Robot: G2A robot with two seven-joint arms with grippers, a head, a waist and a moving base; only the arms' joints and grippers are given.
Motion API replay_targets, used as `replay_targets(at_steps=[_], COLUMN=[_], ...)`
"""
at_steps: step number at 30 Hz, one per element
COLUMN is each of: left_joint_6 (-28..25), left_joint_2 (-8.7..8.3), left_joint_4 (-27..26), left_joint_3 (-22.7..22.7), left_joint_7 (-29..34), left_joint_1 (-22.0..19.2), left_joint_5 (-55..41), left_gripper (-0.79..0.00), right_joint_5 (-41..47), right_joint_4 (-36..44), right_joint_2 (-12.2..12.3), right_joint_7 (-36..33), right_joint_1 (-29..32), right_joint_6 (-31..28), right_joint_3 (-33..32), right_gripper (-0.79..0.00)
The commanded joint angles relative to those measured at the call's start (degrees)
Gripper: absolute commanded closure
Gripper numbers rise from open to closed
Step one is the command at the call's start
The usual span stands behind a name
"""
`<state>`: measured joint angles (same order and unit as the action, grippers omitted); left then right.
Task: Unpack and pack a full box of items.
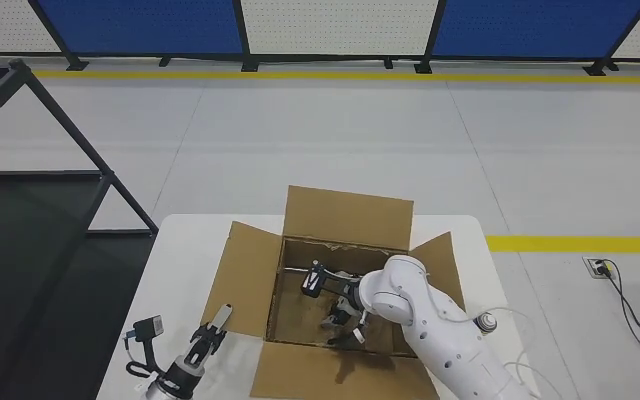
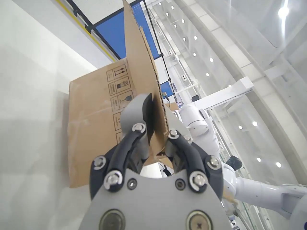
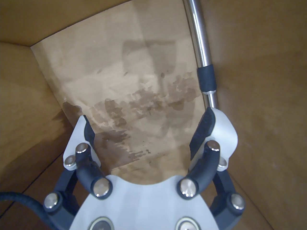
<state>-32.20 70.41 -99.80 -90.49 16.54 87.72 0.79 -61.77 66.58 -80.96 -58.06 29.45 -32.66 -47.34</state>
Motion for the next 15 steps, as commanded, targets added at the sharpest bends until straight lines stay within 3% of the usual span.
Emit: replay_targets(at_steps=[1, 10, 15], left_joint_6=[0.00, -0.48, -5.83], left_joint_2=[0.00, 0.00, -0.05], left_joint_4=[-0.02, -0.13, 2.26], left_joint_3=[0.00, -0.03, 0.31], left_joint_7=[0.01, -0.39, -0.09], left_joint_1=[0.00, -0.12, -1.21], left_joint_5=[0.03, 0.36, -0.16], left_gripper=[0.000, 0.000, 0.000], right_joint_5=[0.01, 0.11, 0.10], right_joint_4=[0.03, 0.35, 0.55], right_joint_2=[0.02, 0.06, 0.10], right_joint_7=[0.01, -0.20, -0.50], right_joint_1=[0.00, 0.05, 0.10], right_joint_6=[0.03, 0.40, 0.53], right_joint_3=[0.03, 0.20, 0.30], right_gripper=[-0.785, -0.785, -0.785])
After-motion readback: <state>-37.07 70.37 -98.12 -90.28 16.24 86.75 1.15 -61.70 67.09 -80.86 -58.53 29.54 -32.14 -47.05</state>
